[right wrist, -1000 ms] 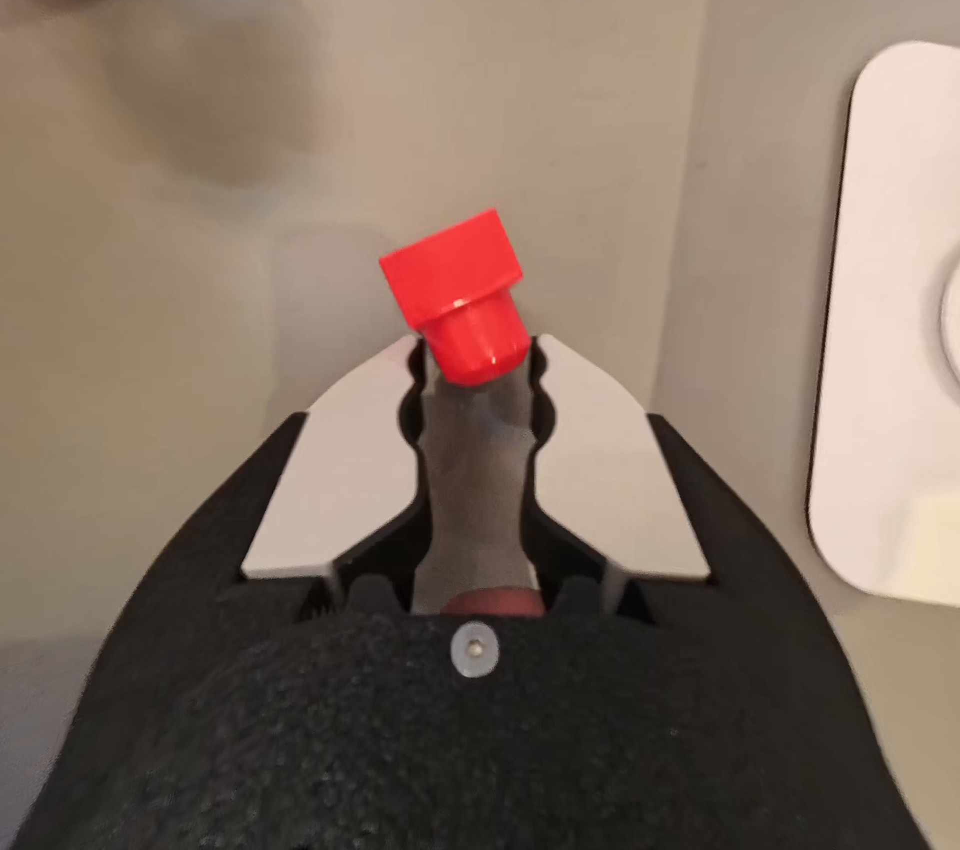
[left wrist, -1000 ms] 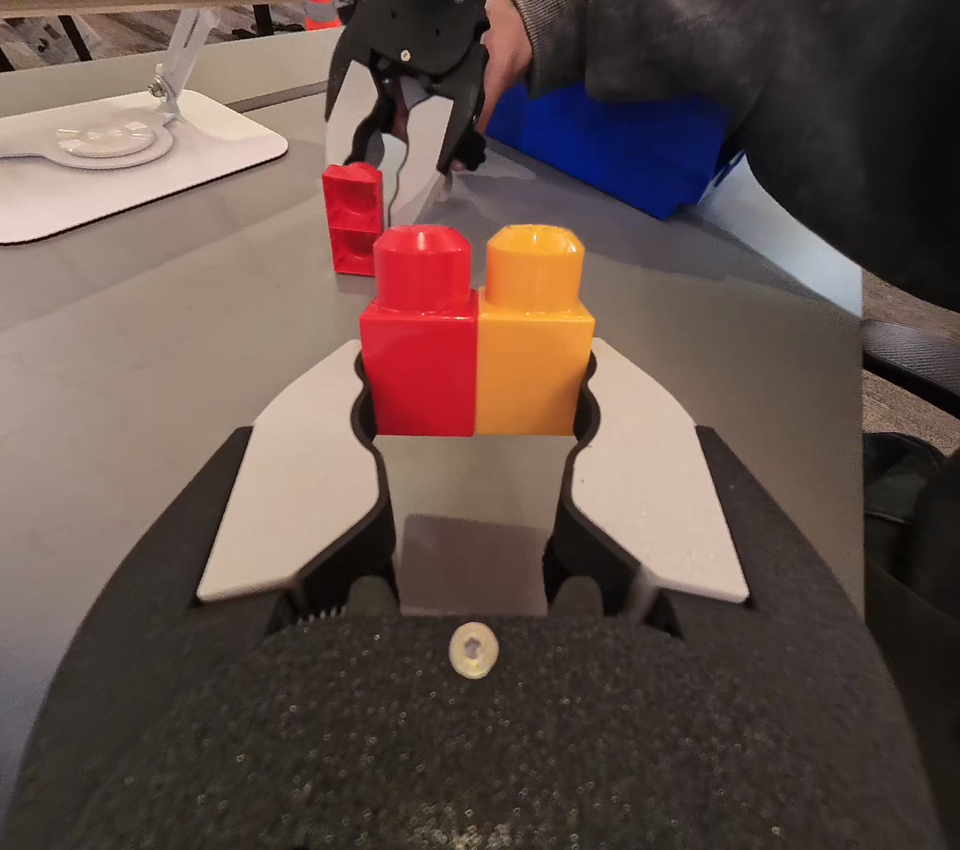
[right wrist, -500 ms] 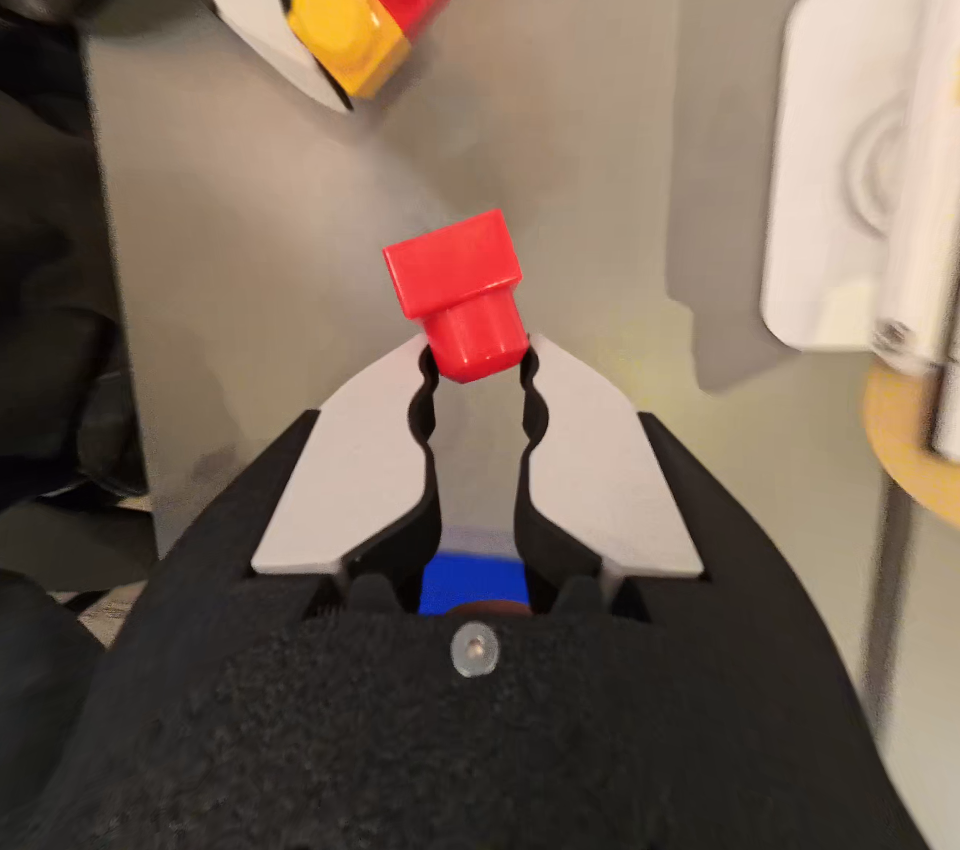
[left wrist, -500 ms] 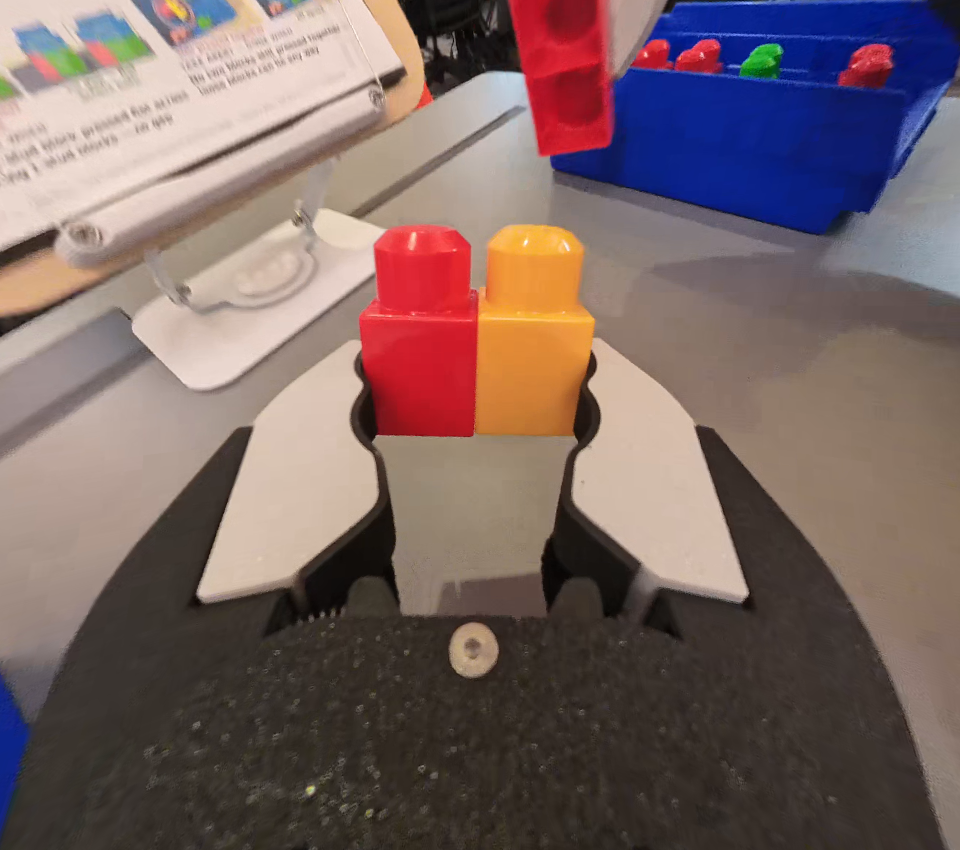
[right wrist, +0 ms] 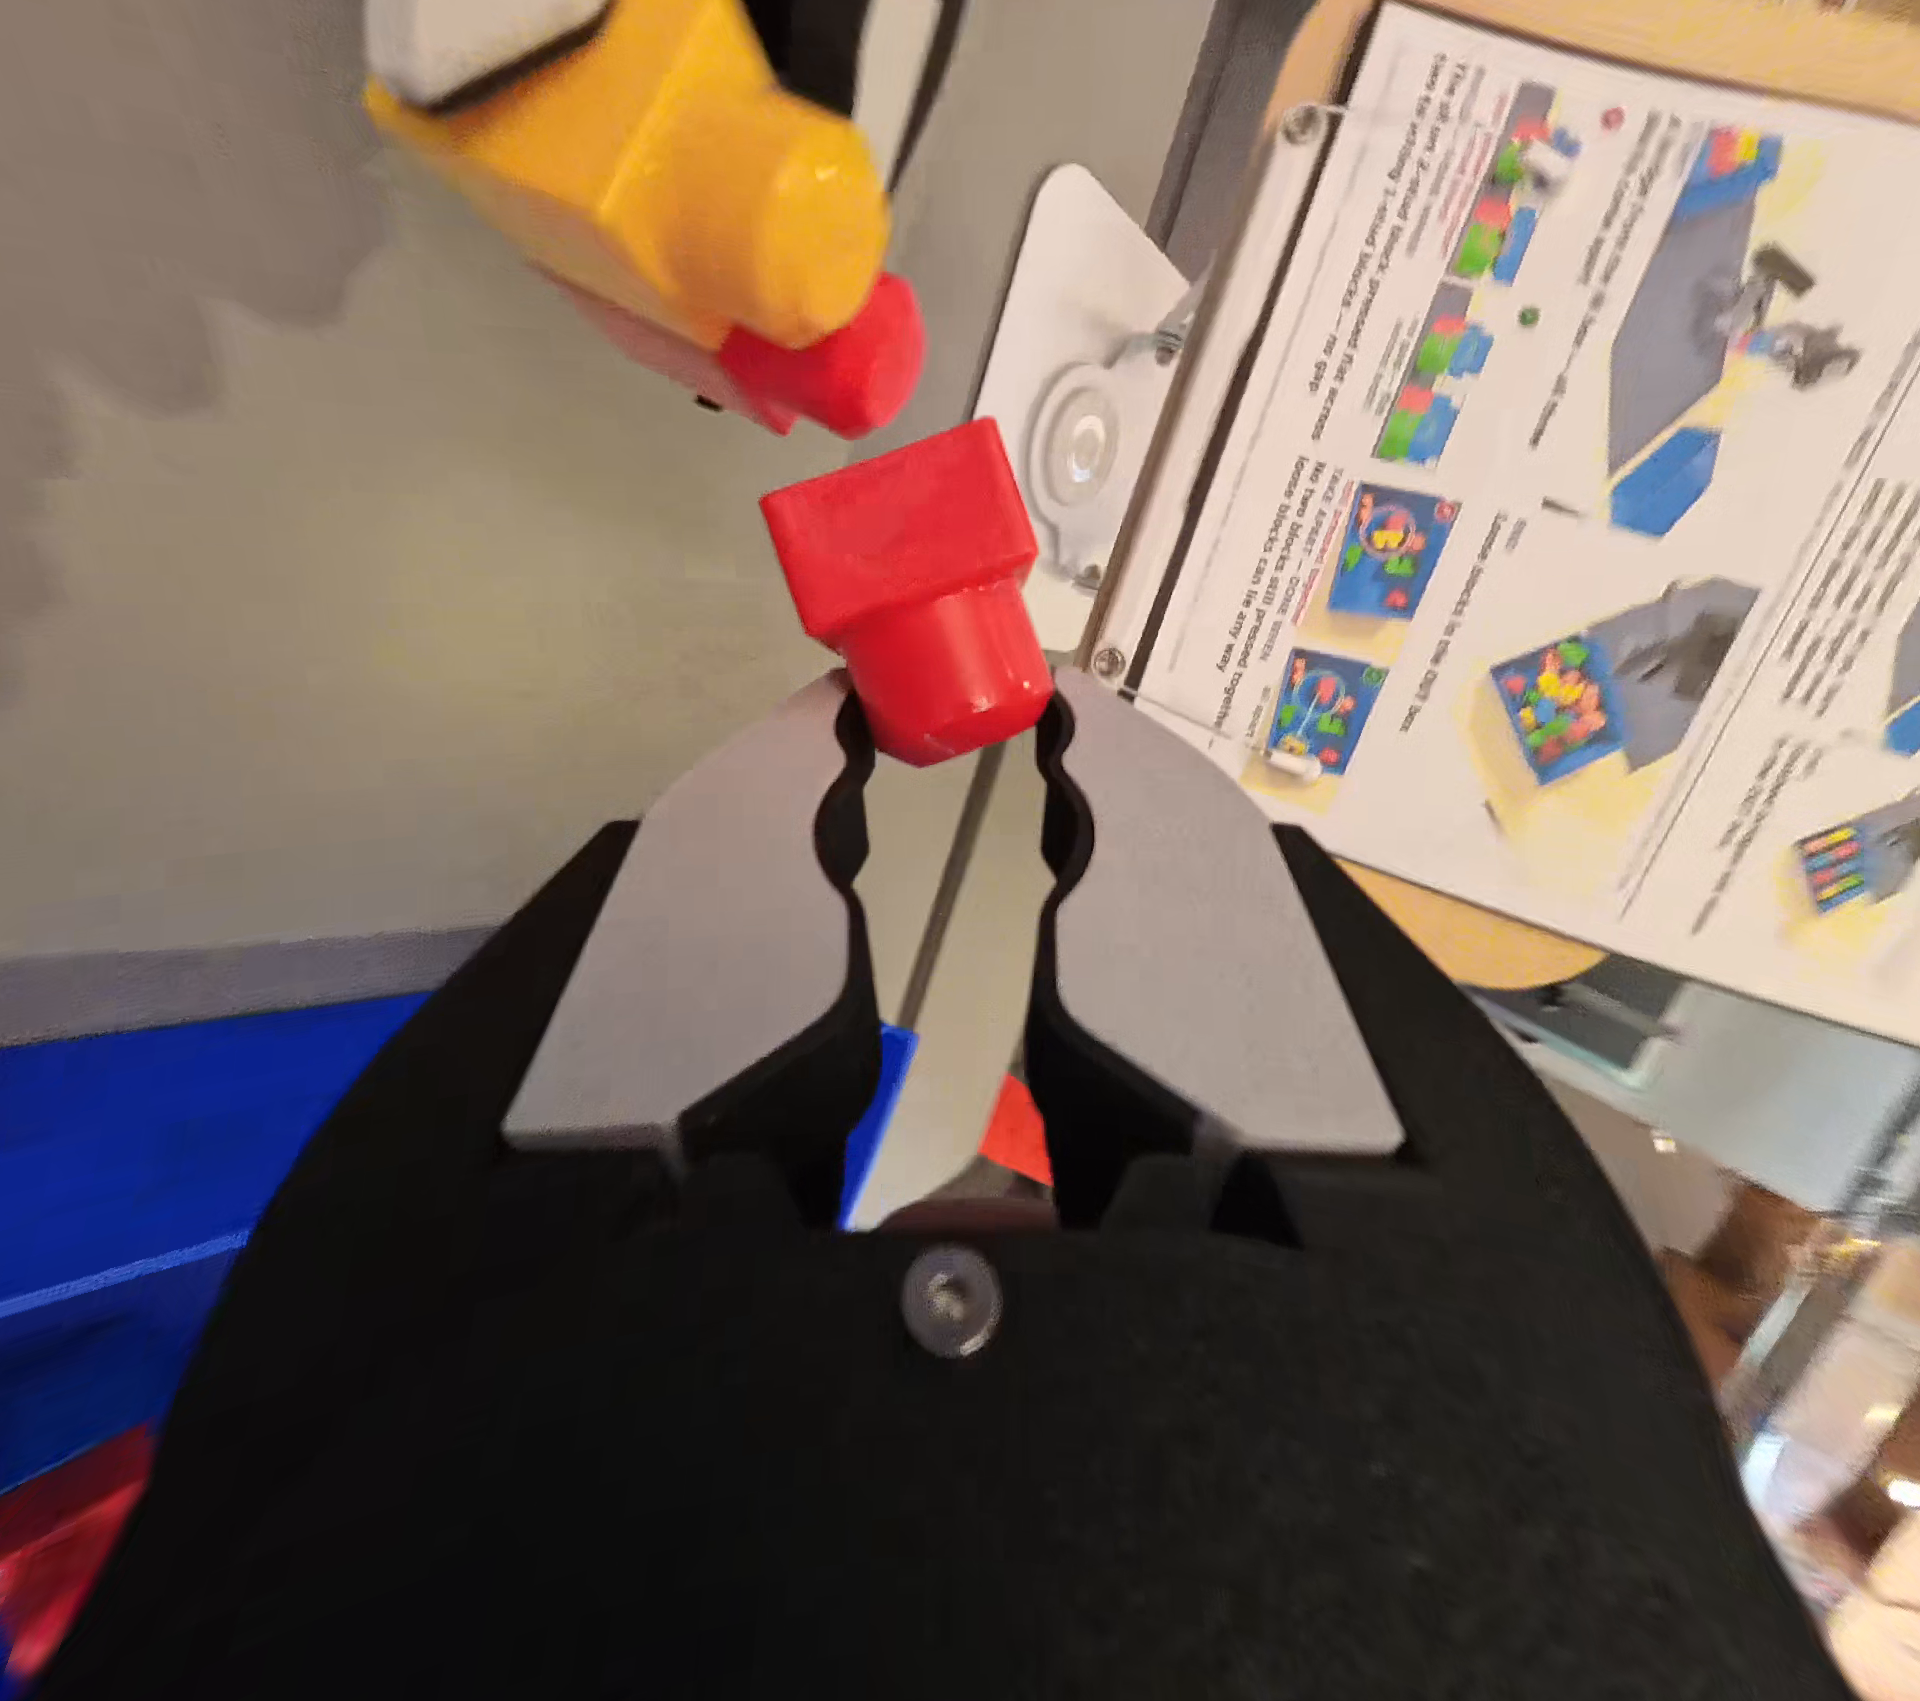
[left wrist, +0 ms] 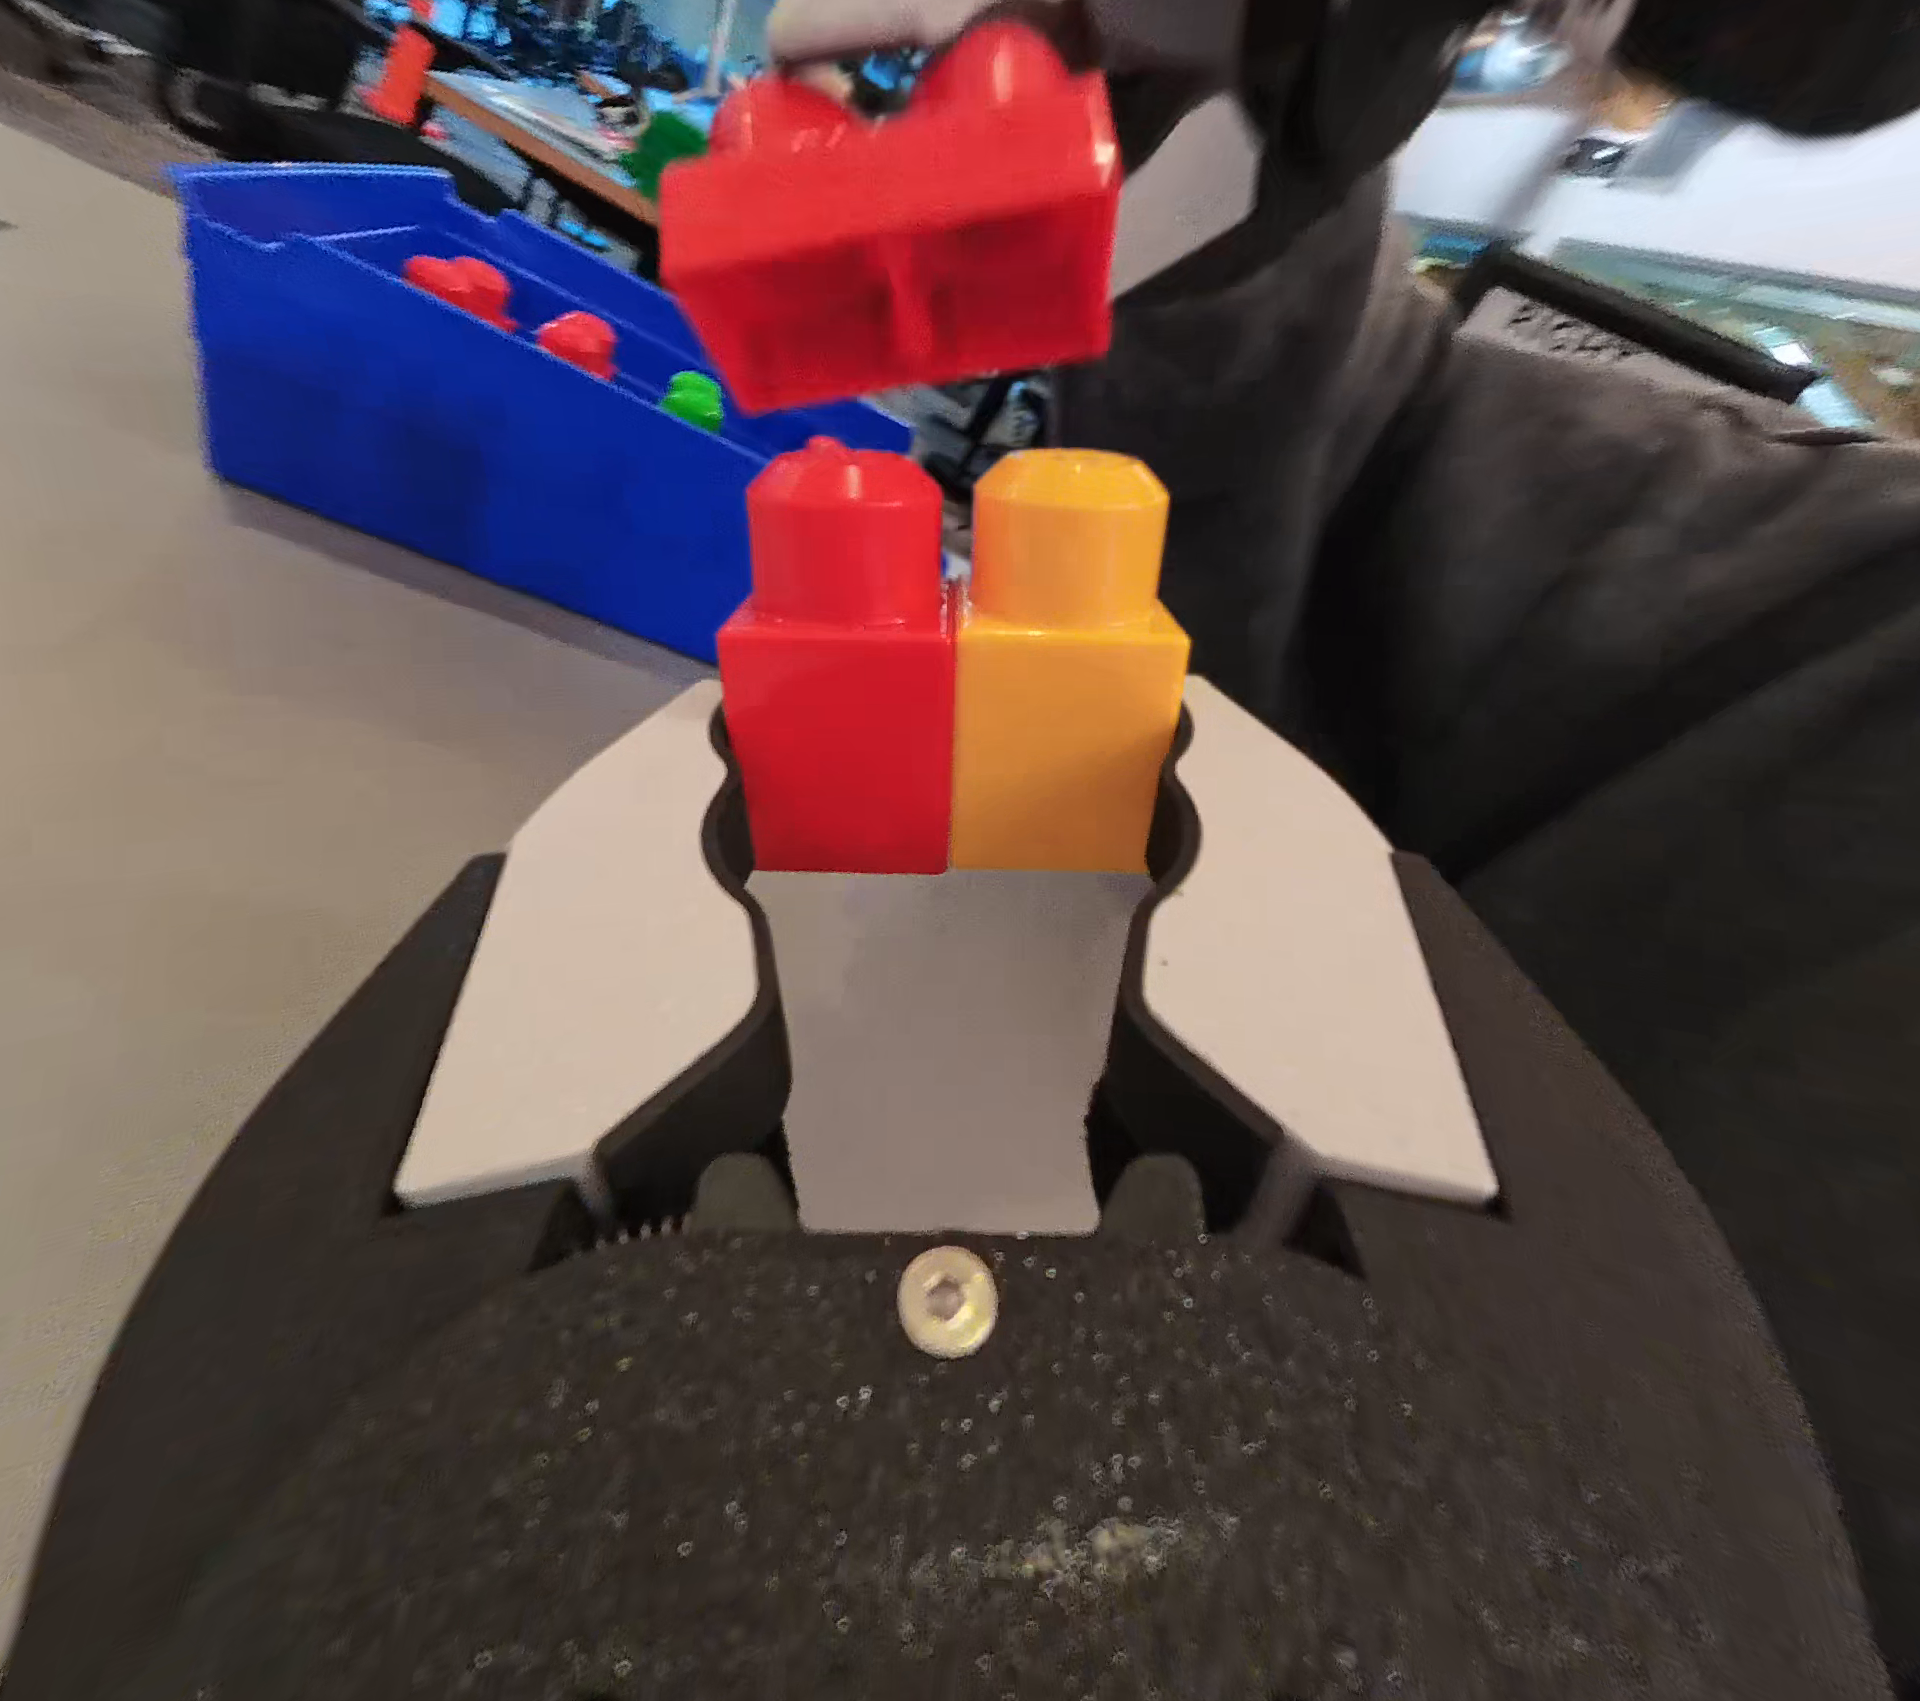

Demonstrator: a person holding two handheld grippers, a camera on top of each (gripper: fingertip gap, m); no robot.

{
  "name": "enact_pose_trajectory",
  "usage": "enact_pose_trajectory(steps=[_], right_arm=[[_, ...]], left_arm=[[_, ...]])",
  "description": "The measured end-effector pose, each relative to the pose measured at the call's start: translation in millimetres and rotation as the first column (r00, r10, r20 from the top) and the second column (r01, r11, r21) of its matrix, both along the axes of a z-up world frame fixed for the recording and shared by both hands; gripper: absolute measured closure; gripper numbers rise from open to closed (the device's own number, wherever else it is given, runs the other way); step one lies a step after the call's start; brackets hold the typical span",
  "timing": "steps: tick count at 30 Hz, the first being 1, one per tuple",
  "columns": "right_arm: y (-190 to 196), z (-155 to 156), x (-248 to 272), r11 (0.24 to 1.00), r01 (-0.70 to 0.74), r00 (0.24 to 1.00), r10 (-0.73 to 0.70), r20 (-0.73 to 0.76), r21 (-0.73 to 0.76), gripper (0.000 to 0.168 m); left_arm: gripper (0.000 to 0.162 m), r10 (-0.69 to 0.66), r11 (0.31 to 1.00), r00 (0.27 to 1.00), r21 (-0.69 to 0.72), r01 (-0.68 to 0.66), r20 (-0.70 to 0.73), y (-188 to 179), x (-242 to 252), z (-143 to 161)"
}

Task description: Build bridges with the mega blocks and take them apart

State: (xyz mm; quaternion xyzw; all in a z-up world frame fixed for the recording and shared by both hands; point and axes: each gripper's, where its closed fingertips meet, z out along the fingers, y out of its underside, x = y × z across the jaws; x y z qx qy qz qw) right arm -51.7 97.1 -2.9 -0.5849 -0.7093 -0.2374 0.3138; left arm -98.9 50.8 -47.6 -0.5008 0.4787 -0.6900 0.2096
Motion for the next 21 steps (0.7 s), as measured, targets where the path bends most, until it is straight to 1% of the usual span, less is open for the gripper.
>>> enact_pose_trajectory(steps=[2,3,7,8,9,10,11,13,14,16,17,18,19,21], right_arm=[[-1.2,-9.6,-3.5,0.999,-0.036,0.998,0.034,0.045,0.039,0.138],[-1.8,-13.5,-5.5,0.998,-0.046,0.998,0.044,0.038,0.036,0.138],[2.2,-17.7,-7.9,0.999,-0.009,0.997,0.006,-0.081,-0.036,0.138],[0.9,-18.9,-10.0,0.996,-0.003,0.991,-0.009,-0.134,-0.089,0.138],[0.0,-21.7,-9.3,0.986,0.027,0.984,-0.055,-0.168,-0.163,0.138],[0.7,-23.9,-6.9,0.969,0.071,0.975,-0.117,-0.188,-0.237,0.138],[-1.4,-27.4,-5.2,0.935,0.107,0.963,-0.183,-0.200,-0.337,0.138],[-5.8,-30.6,-1.4,0.832,0.188,0.932,-0.318,-0.171,-0.523,0.138],[-9.9,-31.9,0.5,0.761,0.224,0.917,-0.375,-0.132,-0.609,0.138],[-14.3,-33.4,5.1,0.602,0.309,0.877,-0.480,-0.024,-0.736,0.138],[-14.9,-33.7,6.0,0.523,0.341,0.857,-0.515,0.029,-0.781,0.138],[-12.4,-33.2,5.1,0.469,0.359,0.841,-0.538,0.062,-0.807,0.138],[-12.8,-32.8,2.4,0.395,0.368,0.823,-0.560,0.097,-0.842,0.138],[-17.0,-32.9,-2.5,0.229,0.403,0.782,-0.590,0.203,-0.886,0.138]], left_arm=[[0.088,-0.010,1.000,1.000,-0.022,0.011,0.023,-0.1,-4.3,2.7],[0.088,-0.011,1.000,1.000,-0.026,0.012,0.022,0.5,-5.8,1.5],[0.088,-0.003,0.999,1.000,-0.040,0.003,0.001,3.4,-8.8,-8.2],[0.088,0.013,1.000,1.000,-0.028,-0.013,-0.009,5.3,-8.7,-10.7],[0.088,0.046,0.999,0.999,0.005,-0.046,-0.028,8.7,-7.9,-14.5],[0.088,0.100,0.993,0.994,0.064,-0.096,-0.054,14.0,-6.7,-19.9],[0.088,0.165,0.978,0.983,0.141,-0.152,-0.080,20.6,-5.6,-26.0],[0.088,0.285,0.928,0.953,0.282,-0.245,-0.108,33.7,-5.5,-34.9],[0.088,0.326,0.903,0.939,0.330,-0.275,-0.109,38.3,-5.7,-36.4],[0.088,0.394,0.850,0.913,0.420,-0.318,-0.105,45.1,-6.0,-38.3],[0.088,0.432,0.813,0.896,0.473,-0.338,-0.102,48.7,-6.4,-40.1],[0.088,0.463,0.778,0.881,0.521,-0.352,-0.096,51.1,-6.5,-41.7],[0.088,0.489,0.743,0.867,0.566,-0.358,-0.092,52.7,-6.3,-43.6],[0.088,0.535,0.665,0.840,0.657,-0.356,-0.087,55.3,-5.7,-48.8]])
